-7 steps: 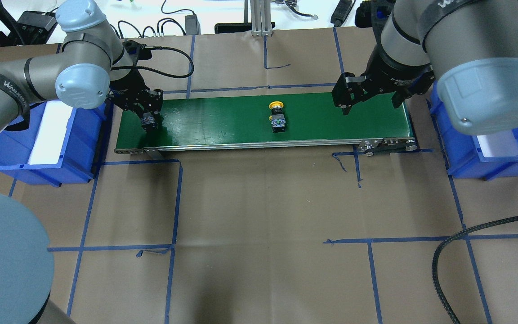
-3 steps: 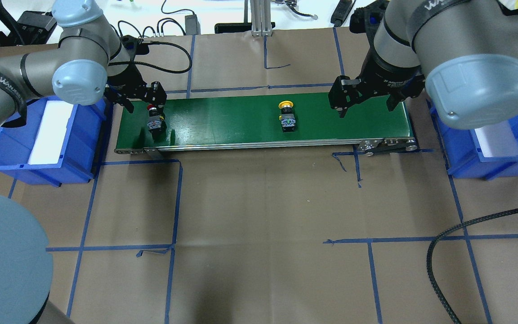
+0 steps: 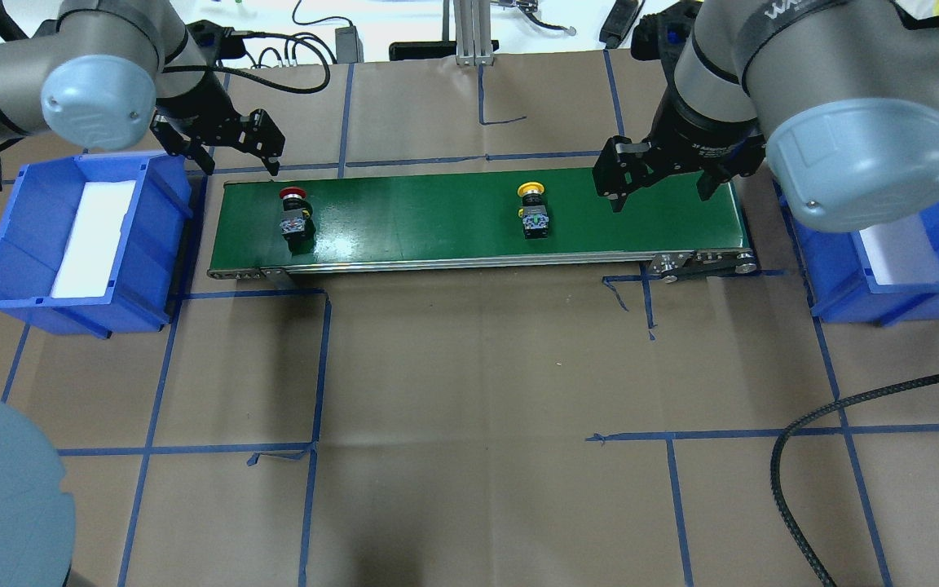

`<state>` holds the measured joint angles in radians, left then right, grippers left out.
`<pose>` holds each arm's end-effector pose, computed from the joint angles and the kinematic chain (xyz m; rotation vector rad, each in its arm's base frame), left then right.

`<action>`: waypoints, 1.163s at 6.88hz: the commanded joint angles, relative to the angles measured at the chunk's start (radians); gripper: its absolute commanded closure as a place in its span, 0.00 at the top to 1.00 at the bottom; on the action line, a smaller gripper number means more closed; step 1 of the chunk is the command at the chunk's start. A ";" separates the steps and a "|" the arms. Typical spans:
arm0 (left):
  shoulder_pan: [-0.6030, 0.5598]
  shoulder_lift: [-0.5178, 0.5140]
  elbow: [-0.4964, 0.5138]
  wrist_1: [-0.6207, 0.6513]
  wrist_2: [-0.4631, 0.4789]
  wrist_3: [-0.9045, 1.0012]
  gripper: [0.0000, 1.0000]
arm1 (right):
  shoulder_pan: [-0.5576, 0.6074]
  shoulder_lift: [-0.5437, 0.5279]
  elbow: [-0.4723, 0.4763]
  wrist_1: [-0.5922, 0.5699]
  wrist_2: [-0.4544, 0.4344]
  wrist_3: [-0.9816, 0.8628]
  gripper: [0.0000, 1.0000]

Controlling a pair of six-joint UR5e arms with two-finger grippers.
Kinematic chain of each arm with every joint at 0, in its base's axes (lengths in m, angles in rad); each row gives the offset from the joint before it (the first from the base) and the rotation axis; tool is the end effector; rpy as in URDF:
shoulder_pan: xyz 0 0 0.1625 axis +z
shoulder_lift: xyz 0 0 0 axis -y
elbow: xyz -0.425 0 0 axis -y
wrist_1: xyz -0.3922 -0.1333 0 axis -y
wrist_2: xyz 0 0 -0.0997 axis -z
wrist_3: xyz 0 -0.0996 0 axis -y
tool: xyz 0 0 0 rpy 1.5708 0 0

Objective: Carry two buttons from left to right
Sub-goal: 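Carry the red button onto the conveyor and release it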

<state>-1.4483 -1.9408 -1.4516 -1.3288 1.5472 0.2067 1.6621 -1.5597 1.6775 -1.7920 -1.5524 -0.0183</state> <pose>-0.0574 -0.6443 0.3610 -0.1310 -3.1141 -0.0075 0.1805 -0.4892 0.4526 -0.1721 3.1106 -0.1601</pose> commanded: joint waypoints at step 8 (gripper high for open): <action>-0.015 0.408 -0.207 -0.217 0.036 -0.142 1.00 | -0.027 0.177 -0.024 -0.287 0.002 0.009 1.00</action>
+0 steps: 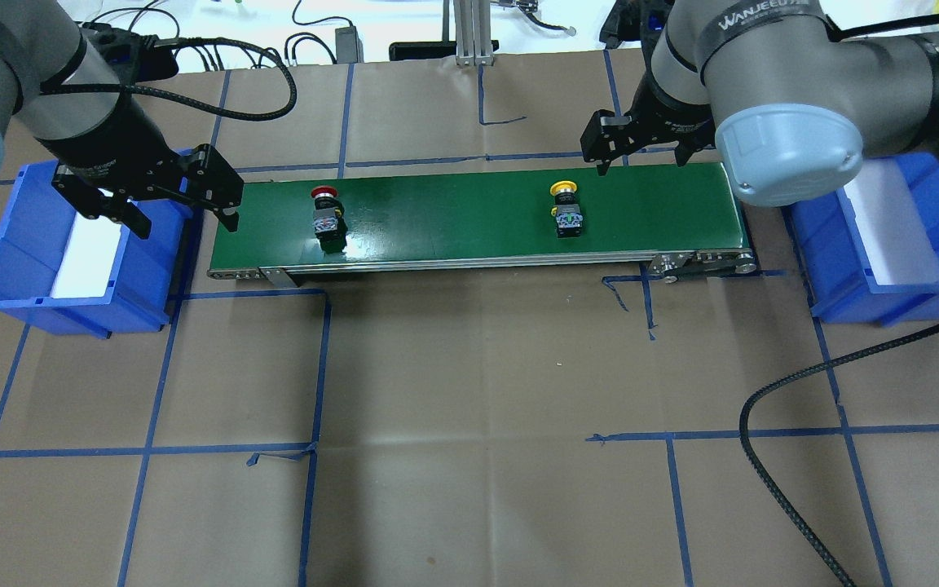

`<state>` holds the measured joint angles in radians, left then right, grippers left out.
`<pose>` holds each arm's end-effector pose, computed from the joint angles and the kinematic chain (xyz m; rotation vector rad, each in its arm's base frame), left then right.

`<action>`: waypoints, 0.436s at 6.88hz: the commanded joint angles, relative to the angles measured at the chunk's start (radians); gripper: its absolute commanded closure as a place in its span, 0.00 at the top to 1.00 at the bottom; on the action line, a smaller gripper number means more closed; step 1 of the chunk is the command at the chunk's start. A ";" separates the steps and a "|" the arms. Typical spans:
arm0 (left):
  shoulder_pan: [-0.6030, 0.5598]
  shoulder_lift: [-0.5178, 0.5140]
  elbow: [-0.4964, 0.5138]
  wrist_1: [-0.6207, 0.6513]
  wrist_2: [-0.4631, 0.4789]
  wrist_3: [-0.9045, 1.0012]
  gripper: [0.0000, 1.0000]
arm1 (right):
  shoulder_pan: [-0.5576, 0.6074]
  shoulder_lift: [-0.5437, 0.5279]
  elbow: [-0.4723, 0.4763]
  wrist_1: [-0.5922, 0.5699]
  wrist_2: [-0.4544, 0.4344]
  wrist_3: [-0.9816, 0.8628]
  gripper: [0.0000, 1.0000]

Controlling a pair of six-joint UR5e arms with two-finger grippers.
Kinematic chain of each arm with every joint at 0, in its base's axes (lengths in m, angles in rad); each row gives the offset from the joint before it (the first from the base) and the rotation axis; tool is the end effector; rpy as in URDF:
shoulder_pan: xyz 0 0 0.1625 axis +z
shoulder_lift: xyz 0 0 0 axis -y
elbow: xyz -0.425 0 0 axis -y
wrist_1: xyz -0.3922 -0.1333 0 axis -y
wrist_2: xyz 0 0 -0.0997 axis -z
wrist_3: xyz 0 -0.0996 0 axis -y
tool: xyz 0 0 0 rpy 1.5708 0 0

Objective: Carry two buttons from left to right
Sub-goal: 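Lower the right gripper onto the yellow button on the conveyor and grasp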

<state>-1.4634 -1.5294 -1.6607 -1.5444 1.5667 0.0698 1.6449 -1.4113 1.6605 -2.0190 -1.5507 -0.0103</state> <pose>-0.0824 -0.4832 0.4663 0.0590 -3.1348 -0.0340 0.1768 -0.5534 0.4075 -0.1339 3.0971 -0.3083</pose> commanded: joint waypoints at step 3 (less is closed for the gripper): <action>-0.017 -0.032 0.055 -0.013 0.016 -0.011 1.00 | -0.011 0.172 -0.010 -0.259 0.000 0.000 1.00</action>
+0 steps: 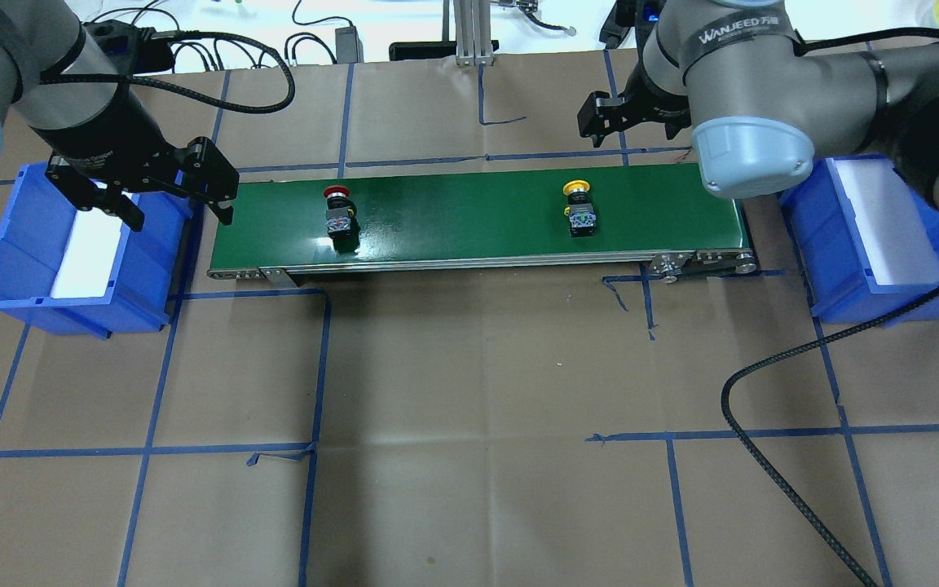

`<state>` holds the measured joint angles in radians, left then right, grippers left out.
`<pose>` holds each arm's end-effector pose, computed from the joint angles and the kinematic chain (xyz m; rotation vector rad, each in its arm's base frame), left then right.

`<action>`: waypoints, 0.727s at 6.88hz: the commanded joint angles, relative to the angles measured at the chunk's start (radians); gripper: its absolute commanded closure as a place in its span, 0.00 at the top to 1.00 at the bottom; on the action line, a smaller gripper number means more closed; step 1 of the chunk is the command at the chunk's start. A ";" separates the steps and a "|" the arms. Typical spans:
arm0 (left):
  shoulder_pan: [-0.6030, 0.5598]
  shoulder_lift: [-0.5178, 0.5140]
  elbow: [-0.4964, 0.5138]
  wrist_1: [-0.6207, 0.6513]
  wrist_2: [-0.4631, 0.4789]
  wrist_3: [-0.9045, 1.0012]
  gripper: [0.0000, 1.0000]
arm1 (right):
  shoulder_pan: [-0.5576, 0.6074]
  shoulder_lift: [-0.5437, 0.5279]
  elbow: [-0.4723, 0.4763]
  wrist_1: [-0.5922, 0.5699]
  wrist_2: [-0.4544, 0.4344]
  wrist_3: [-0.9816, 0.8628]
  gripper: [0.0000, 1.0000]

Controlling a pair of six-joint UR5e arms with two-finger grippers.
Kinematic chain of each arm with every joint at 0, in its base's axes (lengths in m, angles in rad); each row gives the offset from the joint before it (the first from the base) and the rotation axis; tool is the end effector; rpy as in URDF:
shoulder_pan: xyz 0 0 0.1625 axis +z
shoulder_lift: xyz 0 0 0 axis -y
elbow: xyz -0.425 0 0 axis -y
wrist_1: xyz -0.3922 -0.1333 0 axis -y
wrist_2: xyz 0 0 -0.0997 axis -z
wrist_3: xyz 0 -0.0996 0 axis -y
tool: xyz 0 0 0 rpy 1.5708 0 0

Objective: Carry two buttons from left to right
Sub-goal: 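Lower the right gripper onto the yellow button on the conveyor and grasp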

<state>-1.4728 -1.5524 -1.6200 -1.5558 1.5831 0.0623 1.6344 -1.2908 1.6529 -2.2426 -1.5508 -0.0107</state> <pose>-0.0843 -0.4929 0.4742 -0.0557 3.1300 0.0262 0.1738 -0.5997 0.3676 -0.1191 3.0743 -0.4793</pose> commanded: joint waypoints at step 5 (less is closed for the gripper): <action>-0.032 -0.012 0.009 0.011 0.000 -0.032 1.00 | -0.001 0.178 -0.002 -0.023 0.001 0.000 1.00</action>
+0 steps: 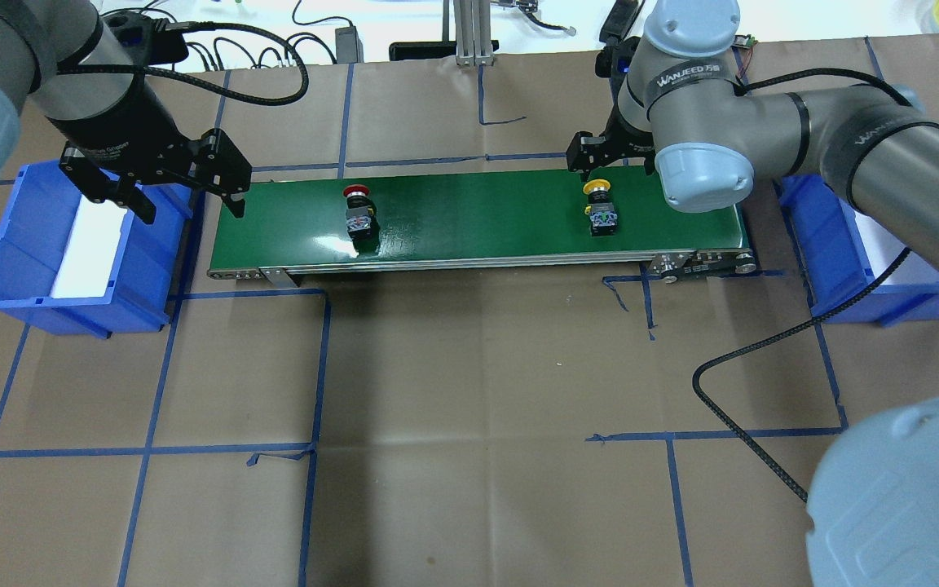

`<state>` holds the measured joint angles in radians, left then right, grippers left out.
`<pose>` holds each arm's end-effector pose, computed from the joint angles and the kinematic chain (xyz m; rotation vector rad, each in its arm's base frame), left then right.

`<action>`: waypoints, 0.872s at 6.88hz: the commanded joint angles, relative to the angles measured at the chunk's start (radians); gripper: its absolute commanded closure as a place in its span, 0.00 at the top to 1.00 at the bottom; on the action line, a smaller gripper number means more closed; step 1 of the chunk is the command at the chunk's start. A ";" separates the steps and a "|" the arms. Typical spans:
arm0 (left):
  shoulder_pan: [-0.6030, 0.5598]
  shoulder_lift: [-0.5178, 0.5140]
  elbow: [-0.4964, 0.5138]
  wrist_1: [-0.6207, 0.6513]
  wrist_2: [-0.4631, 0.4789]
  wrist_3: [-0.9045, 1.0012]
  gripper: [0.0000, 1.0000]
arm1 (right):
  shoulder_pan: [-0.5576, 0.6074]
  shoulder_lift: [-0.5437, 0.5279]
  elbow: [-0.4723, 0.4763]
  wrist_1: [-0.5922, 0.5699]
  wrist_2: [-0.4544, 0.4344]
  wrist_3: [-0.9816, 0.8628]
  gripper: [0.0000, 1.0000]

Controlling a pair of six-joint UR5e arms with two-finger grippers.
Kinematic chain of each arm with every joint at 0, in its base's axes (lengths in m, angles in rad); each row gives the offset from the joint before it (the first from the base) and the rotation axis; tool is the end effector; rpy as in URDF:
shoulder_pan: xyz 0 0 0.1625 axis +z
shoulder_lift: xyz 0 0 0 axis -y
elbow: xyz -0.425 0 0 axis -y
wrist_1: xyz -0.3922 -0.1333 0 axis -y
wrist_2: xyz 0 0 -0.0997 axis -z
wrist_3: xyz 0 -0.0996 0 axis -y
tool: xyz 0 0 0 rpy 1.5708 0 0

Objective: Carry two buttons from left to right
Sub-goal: 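Lower the right gripper onto the yellow button on the conveyor and grasp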

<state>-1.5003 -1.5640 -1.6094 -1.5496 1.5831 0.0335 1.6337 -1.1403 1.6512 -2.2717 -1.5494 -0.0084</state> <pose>-0.0974 -0.4958 0.4744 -0.0578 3.1293 0.0176 0.1752 -0.6264 0.2780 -0.1137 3.0991 -0.2945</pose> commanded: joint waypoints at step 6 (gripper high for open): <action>-0.005 -0.001 -0.004 0.008 0.000 -0.001 1.00 | -0.024 0.030 -0.027 0.182 -0.008 -0.060 0.03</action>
<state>-1.5048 -1.5641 -1.6143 -1.5417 1.5831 0.0322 1.6240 -1.1015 1.6374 -2.1123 -1.5530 -0.0383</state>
